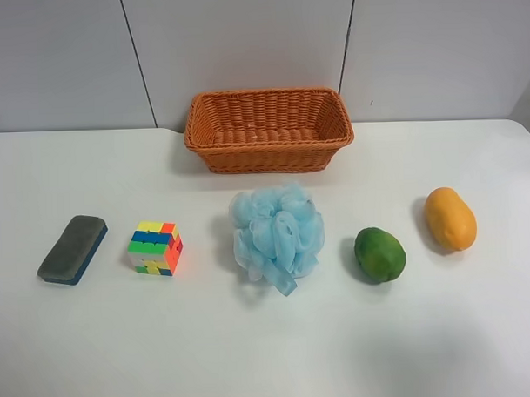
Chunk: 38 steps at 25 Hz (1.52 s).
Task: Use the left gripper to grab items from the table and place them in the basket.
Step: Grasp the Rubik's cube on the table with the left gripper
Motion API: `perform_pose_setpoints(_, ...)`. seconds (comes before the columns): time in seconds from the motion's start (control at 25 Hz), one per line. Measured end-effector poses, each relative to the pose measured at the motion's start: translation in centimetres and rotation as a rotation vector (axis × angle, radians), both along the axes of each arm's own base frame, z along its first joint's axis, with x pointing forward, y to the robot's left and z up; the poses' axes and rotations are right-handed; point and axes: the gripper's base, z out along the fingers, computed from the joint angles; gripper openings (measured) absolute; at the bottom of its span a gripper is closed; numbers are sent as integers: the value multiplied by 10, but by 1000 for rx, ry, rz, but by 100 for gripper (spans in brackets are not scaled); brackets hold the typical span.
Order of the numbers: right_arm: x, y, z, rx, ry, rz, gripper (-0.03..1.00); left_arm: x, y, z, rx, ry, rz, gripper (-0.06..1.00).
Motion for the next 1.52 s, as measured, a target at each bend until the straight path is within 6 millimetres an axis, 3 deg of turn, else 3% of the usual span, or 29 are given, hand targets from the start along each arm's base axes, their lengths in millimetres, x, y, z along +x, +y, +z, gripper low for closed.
perform_pose_setpoints(0.6, 0, 0, 0, 0, 0, 0, 99, 1, 0, 1, -1, 6, 0, 90)
perform_pose_setpoints(0.76, 0, 0, 0, 0, 0, 0, 99, 13, 1, 25, 2, 38, -4, 90)
perform_pose_setpoints(0.92, 0, 0, 0, 0, 0, 0, 99, 52, 6, 52, 32, 172, -40, 90)
perform_pose_setpoints(1.04, 0, 0, 0, 0, 0, 0, 99, 95, 5, 58, 4, 297, -111, 90)
perform_pose_setpoints(1.16, 0, 0, 0, 0, 0, 0, 99, 141, 1, 48, -71, 426, -185, 90)
perform_pose_setpoints(1.32, 0, 0, 0, 0, 0, 0, 99, 192, -11, 19, -101, 572, -257, 90)
perform_pose_setpoints(1.52, 0, 0, 0, 0, 0, 0, 99, 232, -45, -22, -111, 681, -341, 90)
